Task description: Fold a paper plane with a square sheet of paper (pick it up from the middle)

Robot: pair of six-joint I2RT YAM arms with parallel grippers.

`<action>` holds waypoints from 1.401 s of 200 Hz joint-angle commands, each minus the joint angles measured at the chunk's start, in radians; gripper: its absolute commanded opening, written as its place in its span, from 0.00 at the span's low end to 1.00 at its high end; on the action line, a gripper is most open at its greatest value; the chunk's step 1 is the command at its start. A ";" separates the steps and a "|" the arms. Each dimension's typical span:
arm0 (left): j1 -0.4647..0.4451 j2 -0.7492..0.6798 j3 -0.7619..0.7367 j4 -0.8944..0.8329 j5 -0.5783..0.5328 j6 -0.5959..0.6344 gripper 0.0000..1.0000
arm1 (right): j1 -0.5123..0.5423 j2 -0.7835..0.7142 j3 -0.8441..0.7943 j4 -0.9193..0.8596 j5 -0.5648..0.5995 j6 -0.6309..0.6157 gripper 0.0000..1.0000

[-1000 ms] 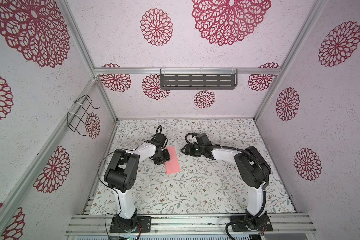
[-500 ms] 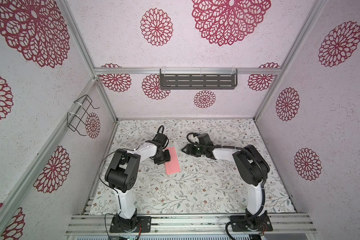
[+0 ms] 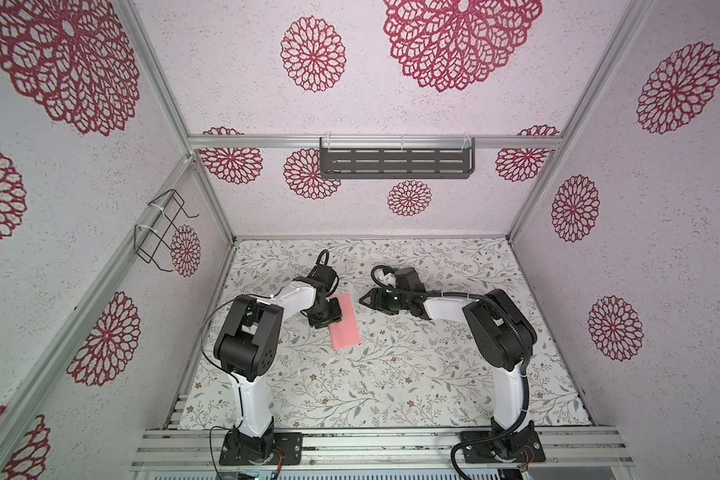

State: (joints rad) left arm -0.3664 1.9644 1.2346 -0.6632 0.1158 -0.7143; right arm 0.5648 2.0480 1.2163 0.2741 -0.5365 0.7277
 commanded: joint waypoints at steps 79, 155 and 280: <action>-0.032 0.283 -0.105 -0.093 -0.036 0.040 0.42 | 0.021 0.049 0.021 0.054 -0.104 0.035 0.59; -0.032 0.314 -0.091 -0.114 -0.043 0.015 0.42 | 0.064 0.082 0.090 -0.028 -0.120 -0.008 0.29; -0.041 0.324 -0.090 -0.107 -0.036 0.011 0.42 | 0.084 0.170 0.154 -0.116 -0.157 -0.008 0.18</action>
State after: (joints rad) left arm -0.3840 2.0022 1.2911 -0.7162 0.0917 -0.6888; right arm 0.6445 2.2078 1.3453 0.2020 -0.6861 0.7338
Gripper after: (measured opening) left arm 0.424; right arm 0.184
